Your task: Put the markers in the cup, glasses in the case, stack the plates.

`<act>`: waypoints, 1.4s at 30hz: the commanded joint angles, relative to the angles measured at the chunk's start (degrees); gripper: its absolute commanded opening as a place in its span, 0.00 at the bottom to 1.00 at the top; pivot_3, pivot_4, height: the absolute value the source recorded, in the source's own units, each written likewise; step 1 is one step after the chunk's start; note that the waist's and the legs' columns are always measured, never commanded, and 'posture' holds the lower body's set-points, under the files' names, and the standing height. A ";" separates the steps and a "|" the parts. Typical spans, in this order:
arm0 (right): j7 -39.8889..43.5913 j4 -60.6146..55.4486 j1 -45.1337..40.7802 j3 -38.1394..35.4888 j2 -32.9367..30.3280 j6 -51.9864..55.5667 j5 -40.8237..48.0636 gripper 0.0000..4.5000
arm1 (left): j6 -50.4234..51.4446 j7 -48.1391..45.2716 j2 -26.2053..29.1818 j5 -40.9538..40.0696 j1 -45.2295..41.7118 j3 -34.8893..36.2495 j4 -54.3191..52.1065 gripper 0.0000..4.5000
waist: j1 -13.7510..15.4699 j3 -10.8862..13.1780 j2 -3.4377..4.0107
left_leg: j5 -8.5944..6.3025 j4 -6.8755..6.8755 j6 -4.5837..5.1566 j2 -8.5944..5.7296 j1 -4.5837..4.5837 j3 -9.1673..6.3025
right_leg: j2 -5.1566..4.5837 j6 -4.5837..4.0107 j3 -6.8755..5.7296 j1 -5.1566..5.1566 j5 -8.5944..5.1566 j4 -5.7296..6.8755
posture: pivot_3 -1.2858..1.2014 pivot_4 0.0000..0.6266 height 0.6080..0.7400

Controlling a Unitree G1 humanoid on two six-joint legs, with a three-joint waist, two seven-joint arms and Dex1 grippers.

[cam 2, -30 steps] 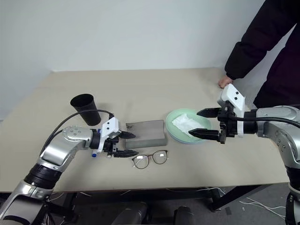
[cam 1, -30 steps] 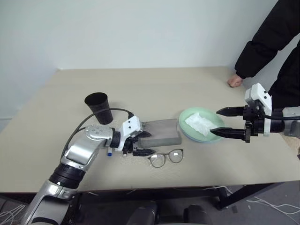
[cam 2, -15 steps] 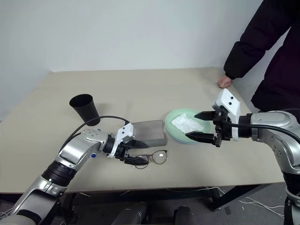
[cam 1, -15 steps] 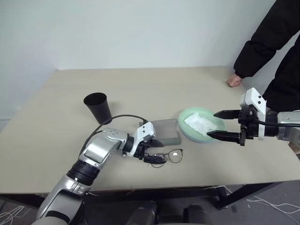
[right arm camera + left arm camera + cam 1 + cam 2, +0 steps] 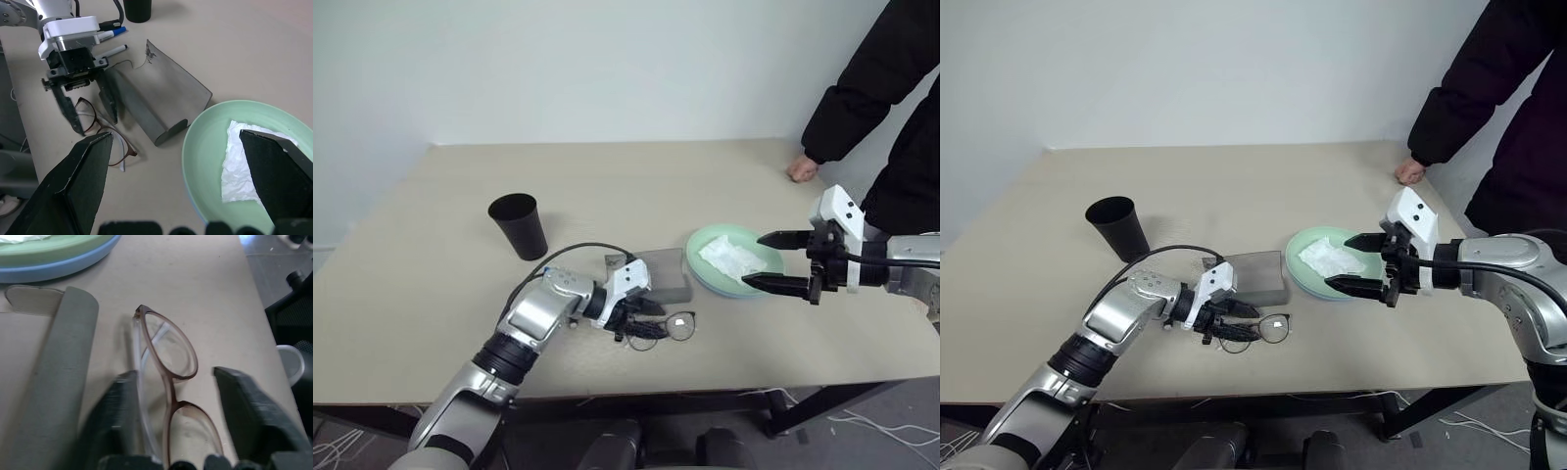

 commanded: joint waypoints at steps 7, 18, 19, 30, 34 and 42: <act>-0.53 -1.53 -0.28 -0.96 -0.08 -0.68 0.92 1.00 | -3.11 -1.97 0.12 2.31 -1.81 -1.64 0.32 0.14 | -0.01 0.00 0.00 | 0.00 0.09 0.00 0.00 0.00 -0.04 | 0.01 0.02 -0.05 0.08 0.01 -0.02 | 0.52 0.00 0.90; -0.73 -1.43 -0.51 -0.60 -0.15 -0.78 0.56 1.00 | -3.73 -3.69 0.53 3.21 -1.85 -1.89 0.41 0.14 | -0.01 -0.01 0.01 | 0.00 0.10 0.01 0.00 0.00 -0.11 | 0.00 0.01 -0.12 0.11 0.01 -0.03 | 0.52 0.00 0.90; -0.77 -1.33 -0.64 -0.49 -0.15 -0.82 0.46 1.00 | -3.61 -3.98 0.58 3.17 -1.94 -1.88 0.52 0.14 | -0.01 -0.01 0.01 | 0.00 0.11 0.01 0.00 0.00 -0.11 | 0.00 0.01 -0.12 0.12 0.01 -0.03 | 0.52 0.00 0.90; -0.91 -0.94 -0.81 0.71 -0.17 -1.64 -0.24 1.00 | 0.70 -4.81 -1.63 -1.02 -3.49 1.32 0.76 0.01 | 0.00 -0.03 0.07 | -0.01 0.26 0.01 0.00 0.03 -0.22 | -0.05 0.02 -0.35 0.45 0.01 -0.03 | 0.52 0.00 0.90; -0.91 -0.70 -1.11 1.16 -0.16 -1.86 -0.40 1.00 | 5.94 -6.89 -1.51 -5.87 -6.01 4.87 0.91 0.01 | -0.02 -0.02 0.06 | -0.02 0.29 0.02 0.00 -0.01 -0.27 | -0.09 0.02 -0.44 0.48 0.00 -0.05 | 0.52 0.00 0.90; -1.22 -0.16 -1.49 2.27 0.44 -2.70 -0.88 1.00 | -1.34 -4.21 -2.52 -4.09 -18.25 11.28 22.86 0.01 | -0.03 -0.02 0.08 | -0.02 0.28 0.02 0.00 -0.01 -0.32 | -0.08 0.02 -0.55 0.46 0.00 -0.12 | 0.52 0.00 0.90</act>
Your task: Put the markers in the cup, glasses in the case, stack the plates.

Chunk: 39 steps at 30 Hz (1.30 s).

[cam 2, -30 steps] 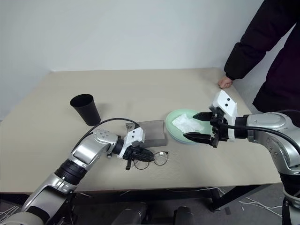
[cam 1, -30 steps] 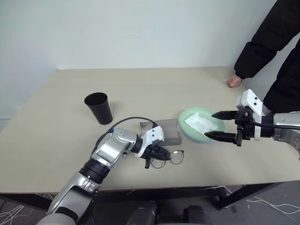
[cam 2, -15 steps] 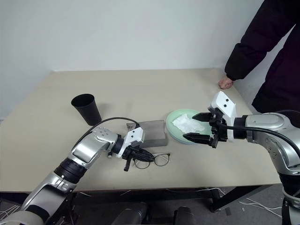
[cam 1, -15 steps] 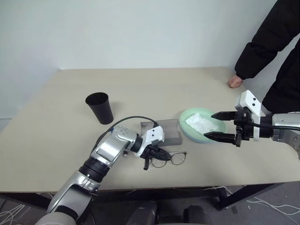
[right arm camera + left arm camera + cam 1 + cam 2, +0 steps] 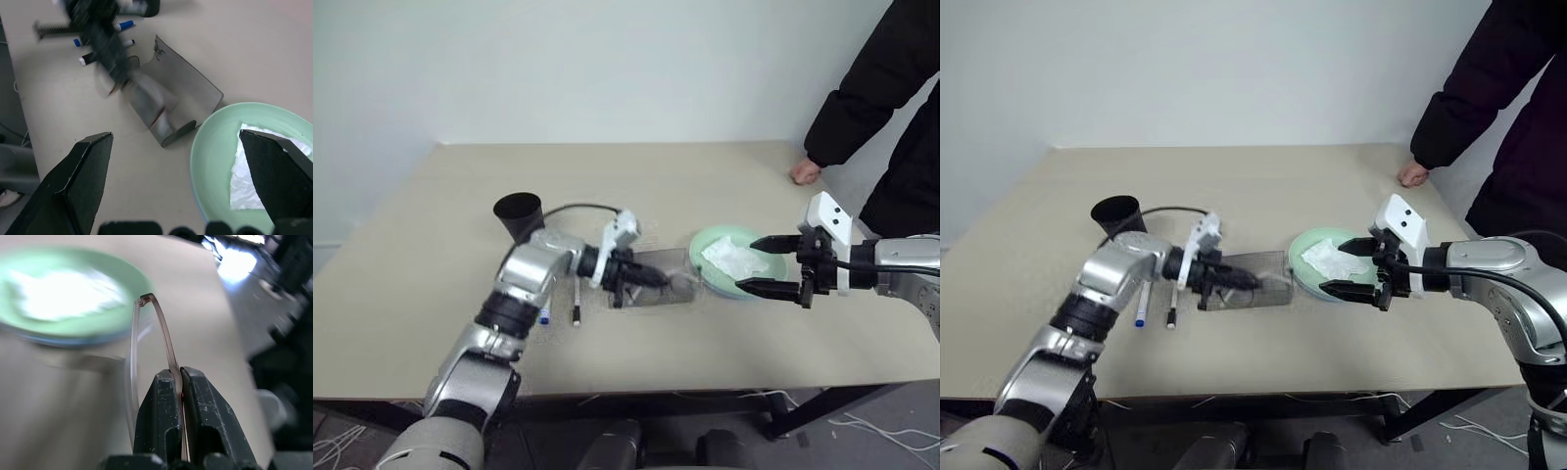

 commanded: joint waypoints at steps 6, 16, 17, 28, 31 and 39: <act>-0.38 0.04 -1.79 -0.16 0.57 -1.80 -0.24 1.00 | -18.50 -0.25 -1.29 9.09 -8.56 -0.84 22.04 0.01 | 0.03 0.01 -0.02 | 0.00 0.01 0.00 -0.01 -0.02 0.04 | 0.00 0.16 -0.01 0.01 0.09 -0.09 | 0.52 0.00 0.90; -0.85 -0.76 -1.33 -0.60 -0.11 -1.48 -0.05 1.00 | -23.99 -7.97 -1.41 13.62 -4.41 -3.56 24.09 0.01 | 0.02 0.02 -0.04 | 0.00 0.03 0.01 0.00 -0.03 0.01 | -0.01 0.17 -0.08 0.07 0.09 -0.08 | 0.52 0.00 0.90; -0.86 -0.81 -1.26 -0.64 -0.19 -1.45 -0.05 1.00 | -23.45 -8.61 -1.35 13.45 -3.86 -3.54 23.29 0.01 | -0.02 0.02 -0.04 | 0.00 0.03 0.01 0.00 -0.03 0.01 | -0.01 0.17 -0.08 0.06 0.09 -0.08 | 0.52 0.00 0.90; -1.35 -1.84 -0.53 -0.52 -0.25 -1.11 0.10 1.00 | -17.37 -11.11 -0.92 11.88 -0.20 -2.76 16.08 0.01 | -0.07 0.01 -0.03 | 0.00 0.03 0.01 0.00 -0.03 -0.01 | 0.00 0.18 -0.08 0.06 0.09 -0.08 | 0.52 0.00 0.90; -1.65 -1.69 -0.62 0.05 0.15 -1.19 -0.23 1.00 | -15.09 -11.55 -1.19 11.03 -0.42 -2.14 14.97 0.01 | -0.03 0.01 -0.03 | 0.00 0.03 0.01 0.00 -0.03 -0.01 | 0.00 0.18 -0.08 0.06 0.09 -0.07 | 0.52 0.00 0.90; -1.85 -0.97 -1.22 0.67 0.31 -1.31 -0.56 1.00 | -6.83 -14.83 -0.25 8.20 0.96 -2.40 8.50 0.01 | -0.04 0.01 -0.03 | 0.00 0.03 0.01 0.00 -0.03 -0.02 | 0.00 0.16 -0.09 0.05 0.09 -0.07 | 0.52 0.00 0.90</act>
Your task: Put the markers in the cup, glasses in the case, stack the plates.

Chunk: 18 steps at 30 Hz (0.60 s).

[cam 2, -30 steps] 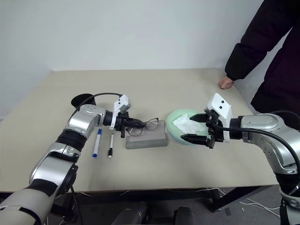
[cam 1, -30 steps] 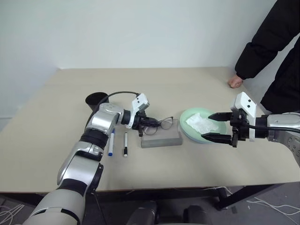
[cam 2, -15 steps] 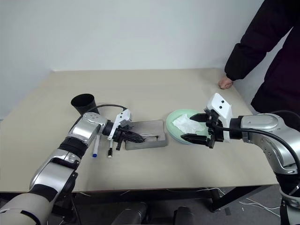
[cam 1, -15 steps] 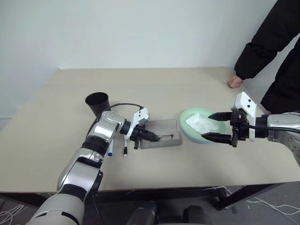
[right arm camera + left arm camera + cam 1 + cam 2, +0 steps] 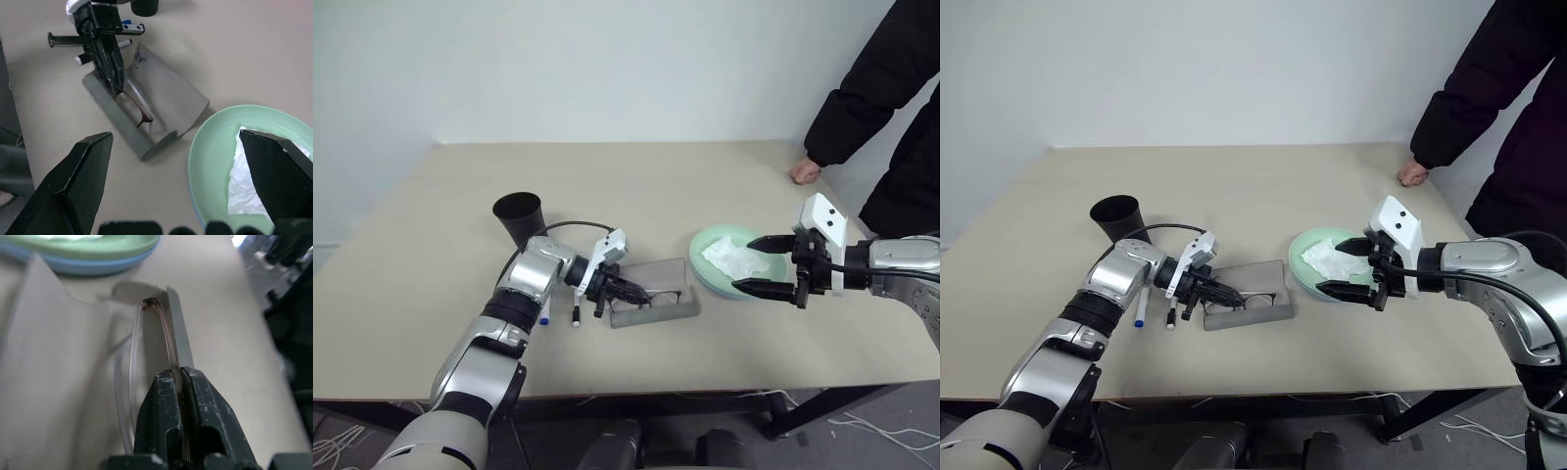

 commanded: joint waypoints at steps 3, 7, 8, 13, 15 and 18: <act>-0.41 -0.43 -1.13 -0.35 -0.02 -0.55 -0.49 1.00 | 3.91 -0.32 0.24 -2.55 0.71 1.27 -4.79 0.01 | 0.00 0.00 0.00 | 0.00 0.00 0.00 0.00 0.00 -0.01 | 0.00 0.00 0.00 0.00 0.00 0.00 | 0.52 0.00 0.90; -0.58 -0.95 -1.03 -0.41 0.07 -0.45 -0.31 1.00 | 1.85 2.51 -0.54 -1.83 1.33 1.35 -3.91 0.01 | 0.02 0.00 0.00 | 0.00 0.00 0.00 0.00 0.00 -0.02 | 0.00 0.00 0.00 0.00 0.00 0.01 | 0.52 0.00 0.90; -0.61 -1.02 -1.06 -0.43 0.08 -0.42 -0.28 1.00 | 1.39 3.29 -0.77 -1.71 1.41 1.44 -3.60 0.01 | 0.03 0.00 0.00 | 0.00 0.00 0.00 0.00 0.00 -0.01 | -0.01 -0.01 0.00 0.00 0.00 0.01 | 0.52 0.00 0.90; -0.75 -1.43 -0.85 -0.50 0.02 -0.28 -0.08 1.00 | -0.23 6.27 -1.78 -1.93 -0.22 2.64 -0.62 0.01 | 0.06 0.00 0.00 | 0.00 0.00 0.00 0.00 0.01 -0.02 | -0.01 -0.02 0.00 0.00 -0.01 0.01 | 0.52 0.00 0.90; -0.88 -1.60 -0.73 -0.42 0.01 -0.26 -0.09 1.00 | 0.08 6.61 -2.01 -2.18 -1.29 3.01 0.52 0.01 | 0.06 0.00 0.00 | 0.00 0.00 0.00 0.00 0.00 -0.02 | 0.00 -0.01 0.00 -0.01 -0.01 0.01 | 0.52 0.00 0.90; -0.91 -1.68 -0.75 -0.37 -0.03 -0.19 -0.06 1.00 | 0.91 6.57 -2.28 -2.54 -2.12 3.14 1.19 0.01 | 0.05 0.00 0.00 | 0.00 0.00 0.00 0.00 0.00 -0.01 | 0.00 -0.01 0.00 0.00 0.00 0.01 | 0.52 0.00 0.90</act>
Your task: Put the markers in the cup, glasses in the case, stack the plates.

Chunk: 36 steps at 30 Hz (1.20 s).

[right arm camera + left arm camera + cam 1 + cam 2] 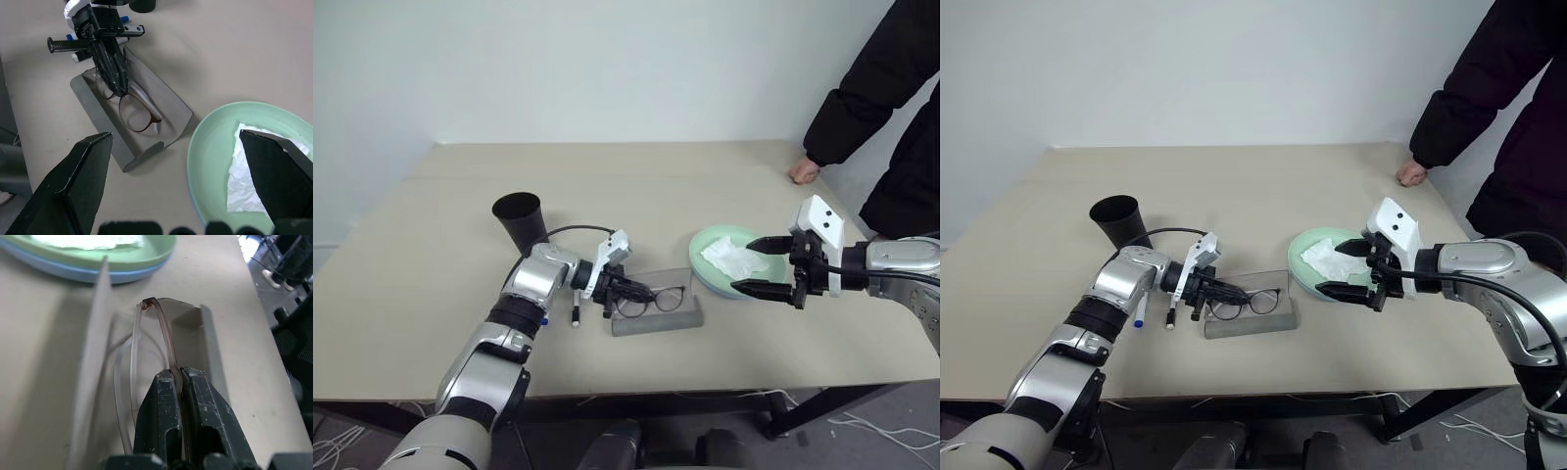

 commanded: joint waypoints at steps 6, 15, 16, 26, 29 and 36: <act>-0.38 -1.48 -0.85 -0.97 -0.09 -0.18 0.07 1.00 | 2.15 -1.44 -0.40 -1.71 -0.88 0.24 -2.92 0.01 | 0.01 0.00 0.00 | 0.00 0.00 0.00 0.00 0.00 0.00 | 0.00 0.01 0.00 0.00 0.00 0.00 | 0.52 0.00 0.90; -0.81 -1.55 -0.87 -0.70 -0.16 -0.12 -0.05 1.00 | 5.24 -3.02 1.00 -1.37 4.07 -2.12 -9.32 0.01 | -0.02 0.00 0.01 | 0.00 0.00 0.00 0.01 0.00 -0.03 | 0.01 -0.01 -0.01 0.01 0.00 0.01 | 0.52 0.00 0.90; -0.78 -1.58 -0.89 -0.70 -0.21 -0.13 -0.02 1.00 | 5.44 -3.20 1.25 -1.20 4.47 -2.58 -9.76 0.01 | -0.02 -0.01 0.02 | 0.00 0.00 0.00 0.01 0.01 -0.02 | 0.00 -0.01 -0.01 0.01 0.00 0.01 | 0.52 0.00 0.90; -0.72 -1.34 -1.27 -0.48 -0.06 -0.31 -0.11 1.00 | 7.45 -2.57 1.68 -2.91 2.36 -0.62 -10.42 0.53 | -0.07 -0.01 0.02 | 0.00 -0.01 0.00 0.01 0.01 0.00 | 0.00 -0.12 0.01 0.00 -0.07 0.01 | 0.52 0.00 0.90; -0.75 -1.43 -1.30 -0.50 0.00 -0.30 -0.04 1.00 | 7.57 -0.93 1.51 -3.93 0.63 1.68 -11.01 0.77 | -0.01 0.00 0.01 | 0.00 -0.01 0.00 0.01 0.01 -0.02 | 0.00 -0.12 0.00 -0.01 -0.07 0.01 | 0.52 0.00 0.90; -0.78 -1.17 -1.44 -0.26 0.21 -0.56 -0.26 1.00 | 12.97 -0.43 2.75 -10.04 -2.95 6.91 -16.40 0.84 | -0.02 -0.01 0.02 | 0.00 -0.01 0.00 0.01 0.00 0.00 | -0.02 -0.12 -0.01 0.00 -0.07 -0.01 | 0.52 0.00 0.90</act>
